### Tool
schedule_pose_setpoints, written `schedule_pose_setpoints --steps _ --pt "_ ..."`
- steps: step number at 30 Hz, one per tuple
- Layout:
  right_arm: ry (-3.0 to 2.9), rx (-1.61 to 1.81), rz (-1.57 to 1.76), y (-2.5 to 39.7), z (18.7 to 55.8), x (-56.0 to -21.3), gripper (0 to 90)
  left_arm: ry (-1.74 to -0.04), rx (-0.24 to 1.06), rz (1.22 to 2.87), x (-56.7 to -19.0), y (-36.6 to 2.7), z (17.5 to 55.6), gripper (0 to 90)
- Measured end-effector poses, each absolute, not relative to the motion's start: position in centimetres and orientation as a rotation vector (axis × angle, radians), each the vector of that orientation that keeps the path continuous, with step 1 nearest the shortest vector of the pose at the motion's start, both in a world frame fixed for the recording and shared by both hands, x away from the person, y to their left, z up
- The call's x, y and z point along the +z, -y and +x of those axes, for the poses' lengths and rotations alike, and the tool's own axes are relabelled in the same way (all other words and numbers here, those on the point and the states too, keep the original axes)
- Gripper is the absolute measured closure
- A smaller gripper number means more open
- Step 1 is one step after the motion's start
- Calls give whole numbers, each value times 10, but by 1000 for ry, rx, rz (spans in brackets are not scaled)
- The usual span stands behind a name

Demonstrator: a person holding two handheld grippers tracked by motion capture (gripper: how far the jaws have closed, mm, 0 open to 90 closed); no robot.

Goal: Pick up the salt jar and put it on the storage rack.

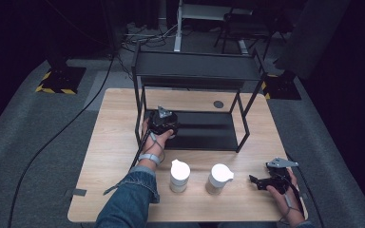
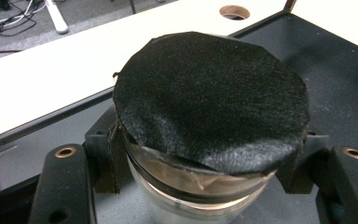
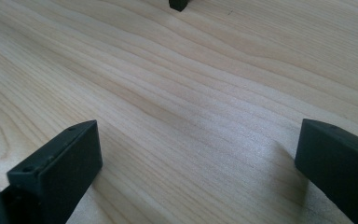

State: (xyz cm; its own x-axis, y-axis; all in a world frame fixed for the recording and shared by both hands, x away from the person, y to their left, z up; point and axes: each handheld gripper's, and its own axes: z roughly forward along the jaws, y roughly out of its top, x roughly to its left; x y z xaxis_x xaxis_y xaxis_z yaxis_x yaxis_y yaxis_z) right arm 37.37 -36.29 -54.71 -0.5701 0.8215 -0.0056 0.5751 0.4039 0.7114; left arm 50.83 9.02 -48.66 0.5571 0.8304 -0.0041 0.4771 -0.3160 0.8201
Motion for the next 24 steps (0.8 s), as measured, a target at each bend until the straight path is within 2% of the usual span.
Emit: schedule_pose_setpoints --steps 10,13,15,19,24 --pt "-2311 961 1205 363 374 -547 3 -1058 530 1977 -489 -92 510 311" --pt "-2310 961 1205 363 374 -547 3 -1019 572 2006 -488 -91 509 305" --pt "-2311 961 1205 363 374 -547 3 -1017 592 2002 -487 -90 508 219" --pt "-2311 962 1205 363 374 -547 3 -1024 606 1961 -480 -93 507 139" --pt "-2312 961 1204 363 374 -547 3 -999 609 1925 -467 -97 502 137"
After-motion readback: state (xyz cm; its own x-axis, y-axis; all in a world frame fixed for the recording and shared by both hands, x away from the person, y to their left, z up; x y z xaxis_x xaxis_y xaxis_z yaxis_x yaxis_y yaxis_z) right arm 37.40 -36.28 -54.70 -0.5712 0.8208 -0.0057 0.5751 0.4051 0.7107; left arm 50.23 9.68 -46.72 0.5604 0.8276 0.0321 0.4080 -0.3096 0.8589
